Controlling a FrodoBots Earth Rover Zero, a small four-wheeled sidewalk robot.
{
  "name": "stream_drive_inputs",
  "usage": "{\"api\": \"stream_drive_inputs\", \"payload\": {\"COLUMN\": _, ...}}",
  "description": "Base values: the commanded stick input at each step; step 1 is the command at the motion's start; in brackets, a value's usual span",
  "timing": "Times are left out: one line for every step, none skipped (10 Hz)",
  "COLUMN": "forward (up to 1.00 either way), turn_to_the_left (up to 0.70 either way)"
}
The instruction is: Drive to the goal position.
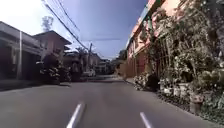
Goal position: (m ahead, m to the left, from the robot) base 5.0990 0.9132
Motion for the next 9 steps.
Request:
{"api": "stream_drive_inputs", "payload": {"forward": 0.85, "turn_to_the_left": 0.0}}
{"api": "stream_drive_inputs", "payload": {"forward": 0.85, "turn_to_the_left": 0.0}}
{"api": "stream_drive_inputs", "payload": {"forward": 0.85, "turn_to_the_left": 0.0}}
{"api": "stream_drive_inputs", "payload": {"forward": 0.85, "turn_to_the_left": 0.0}}
{"api": "stream_drive_inputs", "payload": {"forward": 0.85, "turn_to_the_left": 0.0}}
{"api": "stream_drive_inputs", "payload": {"forward": 0.85, "turn_to_the_left": 0.0}}
{"api": "stream_drive_inputs", "payload": {"forward": 0.85, "turn_to_the_left": 0.0}}
{"api": "stream_drive_inputs", "payload": {"forward": 0.85, "turn_to_the_left": 0.0}}
{"api": "stream_drive_inputs", "payload": {"forward": 0.85, "turn_to_the_left": 0.0}}
